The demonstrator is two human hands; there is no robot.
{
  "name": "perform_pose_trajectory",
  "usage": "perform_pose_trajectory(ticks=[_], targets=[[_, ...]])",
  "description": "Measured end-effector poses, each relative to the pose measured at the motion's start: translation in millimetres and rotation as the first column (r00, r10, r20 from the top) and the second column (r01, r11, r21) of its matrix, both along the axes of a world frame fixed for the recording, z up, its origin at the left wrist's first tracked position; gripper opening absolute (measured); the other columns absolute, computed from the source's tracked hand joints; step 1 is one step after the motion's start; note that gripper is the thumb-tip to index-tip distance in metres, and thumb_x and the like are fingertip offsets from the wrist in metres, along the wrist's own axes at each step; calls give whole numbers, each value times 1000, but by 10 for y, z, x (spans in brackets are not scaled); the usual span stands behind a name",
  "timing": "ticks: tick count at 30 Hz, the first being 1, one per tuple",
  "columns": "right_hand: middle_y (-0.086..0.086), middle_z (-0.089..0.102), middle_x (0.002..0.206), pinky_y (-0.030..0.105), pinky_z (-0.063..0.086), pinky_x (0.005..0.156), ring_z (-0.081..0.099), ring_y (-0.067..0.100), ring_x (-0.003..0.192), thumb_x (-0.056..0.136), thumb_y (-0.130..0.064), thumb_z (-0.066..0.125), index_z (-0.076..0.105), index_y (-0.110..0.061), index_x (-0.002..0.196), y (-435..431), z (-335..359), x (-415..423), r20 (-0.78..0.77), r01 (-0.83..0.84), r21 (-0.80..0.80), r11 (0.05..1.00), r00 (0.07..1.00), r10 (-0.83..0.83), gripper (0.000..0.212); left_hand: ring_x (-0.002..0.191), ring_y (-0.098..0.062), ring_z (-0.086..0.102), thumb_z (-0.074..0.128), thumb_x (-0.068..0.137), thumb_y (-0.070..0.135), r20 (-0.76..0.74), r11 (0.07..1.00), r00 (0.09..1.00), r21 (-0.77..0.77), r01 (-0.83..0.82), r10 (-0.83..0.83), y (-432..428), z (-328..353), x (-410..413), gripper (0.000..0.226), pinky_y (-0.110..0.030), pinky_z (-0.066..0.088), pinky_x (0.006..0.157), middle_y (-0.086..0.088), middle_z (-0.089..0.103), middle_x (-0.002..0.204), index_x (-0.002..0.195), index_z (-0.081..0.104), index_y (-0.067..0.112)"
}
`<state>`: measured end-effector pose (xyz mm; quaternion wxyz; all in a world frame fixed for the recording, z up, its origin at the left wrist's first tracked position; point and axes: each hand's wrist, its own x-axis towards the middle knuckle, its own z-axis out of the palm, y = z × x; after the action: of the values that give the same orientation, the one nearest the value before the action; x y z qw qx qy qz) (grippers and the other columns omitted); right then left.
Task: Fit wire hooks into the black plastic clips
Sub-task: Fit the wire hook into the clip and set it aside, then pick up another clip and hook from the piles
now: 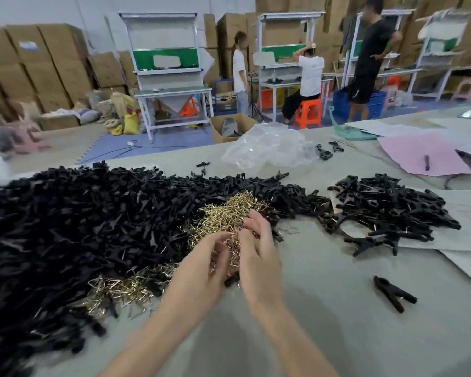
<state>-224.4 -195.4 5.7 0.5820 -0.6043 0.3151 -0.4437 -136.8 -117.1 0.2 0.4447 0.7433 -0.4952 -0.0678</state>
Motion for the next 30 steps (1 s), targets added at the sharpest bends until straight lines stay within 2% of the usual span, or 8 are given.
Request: perform_pose_trajectory(ticks=[3,5,8,15,19,23,26,30], targets=[[-32,51,128,13,41,96,52,-10,115,105,-24,44,45,-41,140,330,-111,284,-122,-149,-178,973,984,129,39,109,-21,62,41,94,46,524,949,826,101,-299,205,678,-250,341,45,-36,41,98,6,64,119,127,62,23],[-26,51,131,10,40,96,49,-11,116,105,-21,43,43,-37,142,495,-191,455,-207,-210,-289,934,966,153,40,120,-34,59,34,95,57,620,881,733,136,-453,280,1004,-368,512,62,-49,35,110,-8,63,128,127,65,14],[-19,48,137,20,43,103,50,-4,119,105,-21,42,40,-34,146,671,-308,672,-350,-283,-409,868,927,137,43,132,-41,50,15,95,69,583,776,700,177,-605,412,1226,-447,691,84,-58,29,113,-19,56,139,134,61,10],[-9,51,137,31,36,106,47,13,122,105,-26,40,48,-30,142,657,-420,1038,-593,-376,-627,682,798,-104,38,113,-31,63,30,92,58,599,710,665,216,-671,446,1046,-384,993,67,-50,44,99,-11,63,128,134,60,15],[-9,54,133,32,36,104,49,15,120,105,-32,43,55,-31,137,577,-425,1158,-622,-369,-640,674,764,-173,35,91,-30,64,43,92,52,661,698,598,153,-699,454,944,-420,1143,50,-49,43,86,-8,64,110,122,66,20],[-5,54,133,33,40,105,50,17,120,101,-27,53,58,-27,136,512,-452,1144,-604,-337,-640,691,776,-181,35,90,-26,62,56,96,41,670,750,575,40,-660,470,942,-515,1205,26,-46,41,89,-1,63,101,110,69,23],[-2,50,133,31,40,104,52,17,117,101,-26,56,61,-26,130,457,-449,1121,-611,-326,-632,703,768,-193,29,93,-23,63,66,90,37,580,768,629,8,-640,518,944,-522,1212,22,-45,42,93,2,63,102,107,70,23],[-6,55,125,30,41,98,56,14,109,102,-23,55,59,-28,128,448,-444,1113,-627,-351,-636,687,754,-197,27,99,-20,62,54,99,40,461,786,693,-15,-618,554,958,-494,1212,28,-43,41,99,5,62,109,111,67,19]])
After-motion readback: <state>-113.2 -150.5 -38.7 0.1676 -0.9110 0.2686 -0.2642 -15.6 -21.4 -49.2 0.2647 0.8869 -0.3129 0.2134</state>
